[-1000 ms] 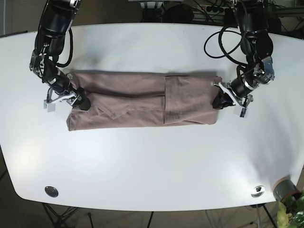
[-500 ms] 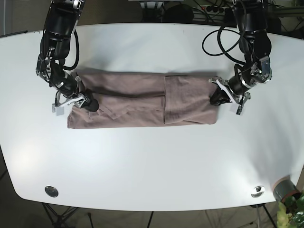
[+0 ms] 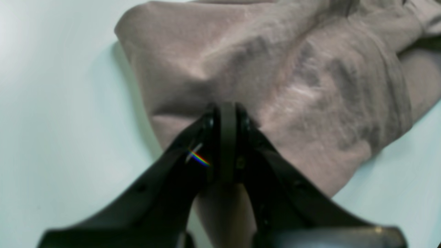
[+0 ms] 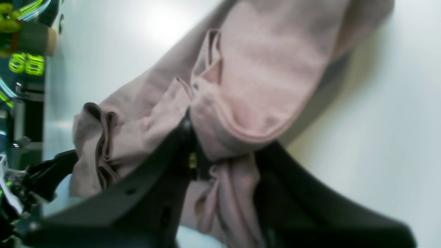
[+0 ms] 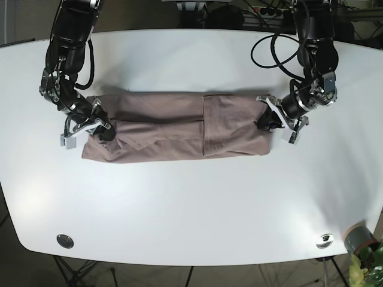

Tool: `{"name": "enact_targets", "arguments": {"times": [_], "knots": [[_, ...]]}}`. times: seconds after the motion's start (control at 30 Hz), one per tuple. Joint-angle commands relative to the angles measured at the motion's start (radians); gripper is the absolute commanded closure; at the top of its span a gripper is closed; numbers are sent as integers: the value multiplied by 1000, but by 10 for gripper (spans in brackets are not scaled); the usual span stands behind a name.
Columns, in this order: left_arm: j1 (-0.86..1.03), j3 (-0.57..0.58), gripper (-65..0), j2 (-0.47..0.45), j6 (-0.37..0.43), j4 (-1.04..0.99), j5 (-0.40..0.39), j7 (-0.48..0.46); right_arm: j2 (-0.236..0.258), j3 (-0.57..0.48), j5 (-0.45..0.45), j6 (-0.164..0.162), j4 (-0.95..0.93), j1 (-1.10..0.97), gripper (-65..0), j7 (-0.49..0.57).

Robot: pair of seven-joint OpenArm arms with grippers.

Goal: Fold the T-shirt properly
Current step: 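Lift the strip ends and fold them toward the middle with both grippers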

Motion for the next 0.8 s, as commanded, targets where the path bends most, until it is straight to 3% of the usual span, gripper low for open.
{"name": "enact_targets", "arguments": {"times": [0.0, 0.13, 0.23, 0.4, 0.77], "knots": [[-9, -3, 0, 0, -8, 13, -21, -18, -8, 3, -52, 10, 99, 5, -22, 15], [-11, -3, 0, 34, -8, 13, -17, -16, -64, -8, -173, 10, 262, -28, -22, 11], [-11, -1, 0, 40, -8, 13, -17, -16, -84, -111, -271, 10, 400, -59, -22, 11], [-17, 36, 0, 62, -8, -42, -17, -16, -96, -244, -345, 10, 487, -88, -22, 12], [-9, 39, 0, 60, -8, -77, -17, -16, -269, -502, -466, 10, 504, -105, -22, 20]]}}
